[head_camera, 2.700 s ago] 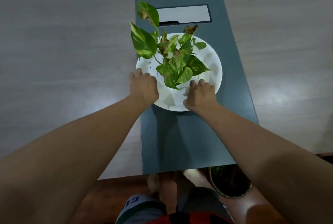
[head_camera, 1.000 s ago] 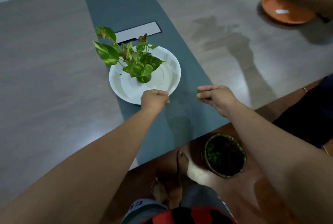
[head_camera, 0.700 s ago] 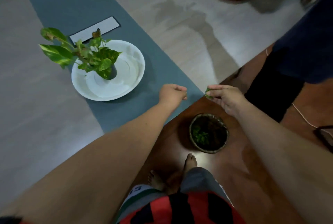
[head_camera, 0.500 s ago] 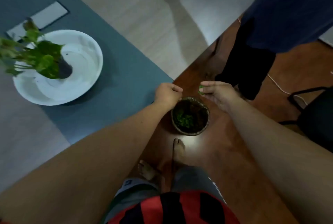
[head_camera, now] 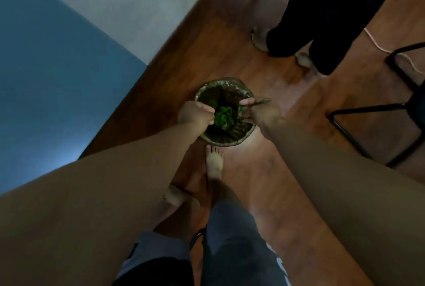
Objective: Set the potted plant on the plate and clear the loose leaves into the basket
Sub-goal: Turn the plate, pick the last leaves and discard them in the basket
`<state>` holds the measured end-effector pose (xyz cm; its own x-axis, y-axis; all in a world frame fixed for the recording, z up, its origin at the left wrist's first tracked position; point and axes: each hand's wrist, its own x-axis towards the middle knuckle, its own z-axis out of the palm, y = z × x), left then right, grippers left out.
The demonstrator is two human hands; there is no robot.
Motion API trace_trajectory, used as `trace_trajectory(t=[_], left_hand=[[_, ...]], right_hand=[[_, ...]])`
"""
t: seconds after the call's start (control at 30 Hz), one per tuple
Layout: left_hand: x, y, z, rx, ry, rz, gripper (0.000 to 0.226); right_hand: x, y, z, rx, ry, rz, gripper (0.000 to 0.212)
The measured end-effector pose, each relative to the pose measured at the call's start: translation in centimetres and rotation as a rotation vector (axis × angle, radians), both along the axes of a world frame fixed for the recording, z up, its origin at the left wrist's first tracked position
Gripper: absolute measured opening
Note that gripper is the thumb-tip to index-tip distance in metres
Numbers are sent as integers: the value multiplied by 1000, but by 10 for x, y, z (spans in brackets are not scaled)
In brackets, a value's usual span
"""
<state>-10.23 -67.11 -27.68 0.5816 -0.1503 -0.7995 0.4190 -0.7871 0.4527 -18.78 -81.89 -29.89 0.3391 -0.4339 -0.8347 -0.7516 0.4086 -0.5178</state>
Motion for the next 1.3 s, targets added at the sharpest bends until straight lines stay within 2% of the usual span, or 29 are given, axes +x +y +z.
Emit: trace_trajectory(t=[0.13, 0.2, 0.33, 0.4, 0.53, 0.67, 0.8, 0.97, 1.03, 1.13, 1.2, 1.3], left_hand=[[2, -17, -70, 55, 82, 7, 18], [1, -26, -106, 52, 112, 32, 22], [0, -34, -147, 42, 152, 103, 22], [-2, -36, -161, 32, 156, 125, 19], [-1, -35, -165, -20, 216, 124, 29], [1, -30, -158, -28, 191, 26, 28], [5, -27, -124, -12, 172, -15, 21], [5, -15, -26, -36, 135, -69, 21], [4, -6, 24, -84, 73, -99, 21], [7, 15, 93, -125, -31, -131, 26], [9, 35, 135, -129, -130, -225, 27], [13, 62, 185, -114, -261, -353, 28]], right_hand=[[-3, -9, -77, -11, 89, -10, 30], [-6, -11, -113, -16, 116, -22, 24], [-10, -11, -153, 59, 118, -79, 14], [-15, -12, -171, 31, 147, -18, 24], [-19, -14, -181, -25, 151, -32, 34], [-15, -16, -165, -124, 128, 22, 25], [-16, -15, -128, -200, 125, 81, 22], [-12, -3, -21, -257, 112, 188, 23], [-13, 3, 31, -291, 100, 302, 18], [-7, 16, 94, -355, 91, 403, 37], [2, 30, 135, -404, 73, 453, 43], [21, 51, 191, -502, 29, 526, 40]])
